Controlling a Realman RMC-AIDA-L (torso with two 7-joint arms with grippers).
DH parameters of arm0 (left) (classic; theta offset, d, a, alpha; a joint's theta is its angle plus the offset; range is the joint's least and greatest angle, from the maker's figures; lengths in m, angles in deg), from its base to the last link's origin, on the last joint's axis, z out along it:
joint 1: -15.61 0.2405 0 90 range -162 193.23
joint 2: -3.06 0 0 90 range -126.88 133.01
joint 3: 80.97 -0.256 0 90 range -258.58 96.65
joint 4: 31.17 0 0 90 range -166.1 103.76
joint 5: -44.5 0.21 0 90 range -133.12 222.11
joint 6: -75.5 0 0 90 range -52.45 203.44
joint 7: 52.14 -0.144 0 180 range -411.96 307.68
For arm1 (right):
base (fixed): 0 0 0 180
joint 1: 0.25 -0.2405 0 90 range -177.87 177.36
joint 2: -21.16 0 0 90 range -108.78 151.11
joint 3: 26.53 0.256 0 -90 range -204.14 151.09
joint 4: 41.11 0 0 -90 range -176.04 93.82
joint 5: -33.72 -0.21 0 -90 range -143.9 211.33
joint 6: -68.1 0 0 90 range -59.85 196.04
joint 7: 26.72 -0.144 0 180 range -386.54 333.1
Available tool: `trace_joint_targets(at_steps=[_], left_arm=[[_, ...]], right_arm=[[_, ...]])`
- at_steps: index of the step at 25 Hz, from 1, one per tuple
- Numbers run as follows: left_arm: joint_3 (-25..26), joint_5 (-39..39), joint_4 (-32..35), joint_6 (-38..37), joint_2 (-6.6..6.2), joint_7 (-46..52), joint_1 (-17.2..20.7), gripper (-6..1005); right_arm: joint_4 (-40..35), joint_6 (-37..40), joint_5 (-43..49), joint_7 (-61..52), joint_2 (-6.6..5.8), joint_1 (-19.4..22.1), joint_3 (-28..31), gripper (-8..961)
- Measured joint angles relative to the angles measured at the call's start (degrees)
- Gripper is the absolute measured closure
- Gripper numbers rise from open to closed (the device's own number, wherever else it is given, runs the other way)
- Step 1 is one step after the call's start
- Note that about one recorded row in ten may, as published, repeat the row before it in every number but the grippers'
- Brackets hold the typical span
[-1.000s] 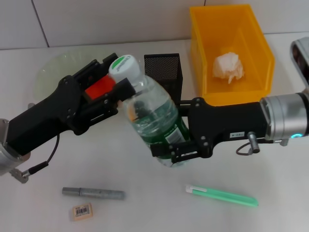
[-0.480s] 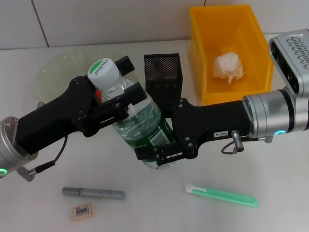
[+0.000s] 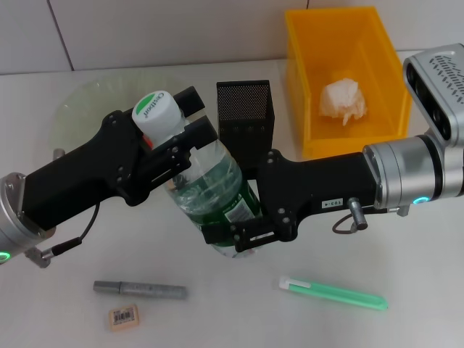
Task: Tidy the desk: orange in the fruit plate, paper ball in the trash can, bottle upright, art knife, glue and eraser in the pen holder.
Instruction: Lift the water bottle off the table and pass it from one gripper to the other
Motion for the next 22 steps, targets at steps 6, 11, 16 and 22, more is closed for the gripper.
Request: trace_joint_targets(at_steps=[6,11,16,22], left_arm=[[-0.1,0.4,0.4,-0.4,-0.05,-0.2,0.0,506],[-0.1,0.4,0.5,-1.2,-0.13,-0.6,0.0,566],[-0.1,0.3,0.5,-2.3,-0.12,-0.6,0.1,565],[-0.1,0.0,0.6,-2.6,-0.12,-0.7,0.1,566]], right_arm=[[0.1,0.1,0.0,0.0,0.0,-0.1,-0.5,132],[0.4,0.7,-0.3,0.0,0.0,0.0,-0.5,126],[2.0,0.6,-1.2,0.1,0.0,0.2,-0.2,120],[2.2,0.1,-1.9,0.0,-0.17,0.5,-0.1,114]])
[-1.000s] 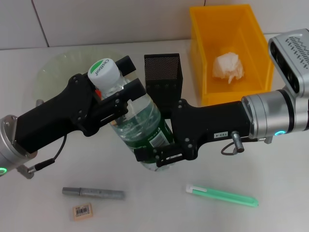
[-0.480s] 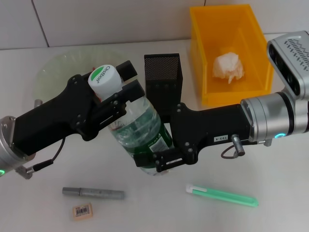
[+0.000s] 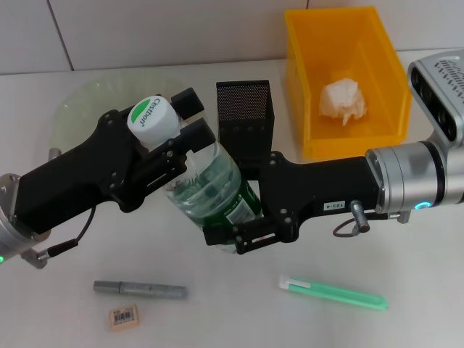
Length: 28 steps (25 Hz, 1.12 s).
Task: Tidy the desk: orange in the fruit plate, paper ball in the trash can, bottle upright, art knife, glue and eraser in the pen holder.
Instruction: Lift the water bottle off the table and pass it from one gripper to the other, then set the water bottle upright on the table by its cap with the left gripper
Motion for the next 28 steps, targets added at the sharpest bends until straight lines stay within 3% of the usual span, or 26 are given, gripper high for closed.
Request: trace_joint_targets(at_steps=[20,28], left_arm=[[0.1,0.3,0.8,0.3,-0.36,0.0,0.4,566],[0.0,0.9,0.9,0.2,-0.35,0.0,0.4,566]], right_arm=[[-0.9,0.5,0.2,-1.8,-0.12,0.3,-1.9,108],[-12.8,1.6,0.2,-8.3,-0.23,4.7,-3.4,110]])
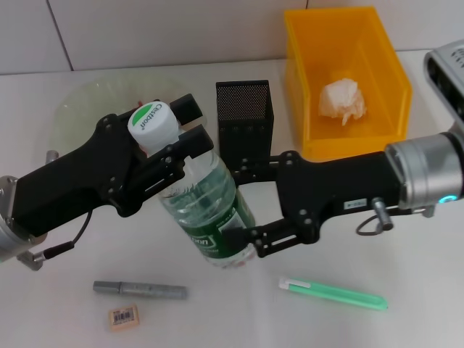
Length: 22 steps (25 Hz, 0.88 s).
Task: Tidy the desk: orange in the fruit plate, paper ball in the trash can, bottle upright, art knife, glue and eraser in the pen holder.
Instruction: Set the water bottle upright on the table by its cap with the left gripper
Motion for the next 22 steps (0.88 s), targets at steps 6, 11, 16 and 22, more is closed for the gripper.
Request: trace_joint_targets(at_steps=[6,11,16,22], left_arm=[[0.0,0.1,0.1,0.1,0.01,0.0,0.0,566],[0.2,0.2,0.8,0.2,-0.09,-0.1,0.2,572],[0.3,0.2,2.6,1.2,-0.39,-1.8,1.6,571],[0.2,2.2,7.8,5.5,-1.15,-4.5,5.7,570]], right_arm=[[-8.9,3.5,0.2,-4.9,-0.39,3.9,0.4,110],[-15.6,7.1,2.5,-8.5,-0.82,8.1,4.4,110],[-17.4,9.6,4.2,-8.4,-0.84,11.1,11.4,111],[-13.7,9.6,5.2,-2.8,-0.34,14.2,19.0,111]])
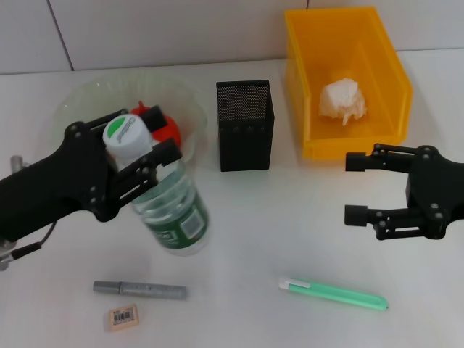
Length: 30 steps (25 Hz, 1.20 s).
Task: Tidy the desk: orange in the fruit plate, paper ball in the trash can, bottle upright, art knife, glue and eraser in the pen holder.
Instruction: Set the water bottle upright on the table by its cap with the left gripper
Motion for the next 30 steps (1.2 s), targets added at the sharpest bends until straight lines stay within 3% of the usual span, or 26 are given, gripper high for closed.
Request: trace_joint_targets(at_steps=[2,11,17,30], left_arm=[[0.2,2.0,2.3,2.0,-0.19,-0.5,1.6,569],[3.7,3.3,5.2,8.6,-0.47,-0.8,4.9,567],[4.6,3.5,4.9,12.3,-1.66,-1.9,5.7,566],[4.2,4.9,4.7,18.9,-0.17,-4.1,4.6,563]], right_arm=[[3.0,-0.1,0.1,1.9,-0.1,0.1,2.3,111],[4.2,-0.3,0.1,2.2,-0.47,0.0,3.1,111],[4.4,-1.7,0.3,2.2,-0.5,-0.4,2.7,111],[4.7,-2.6,1.6,2.2,-0.03,-1.8,2.6,111]])
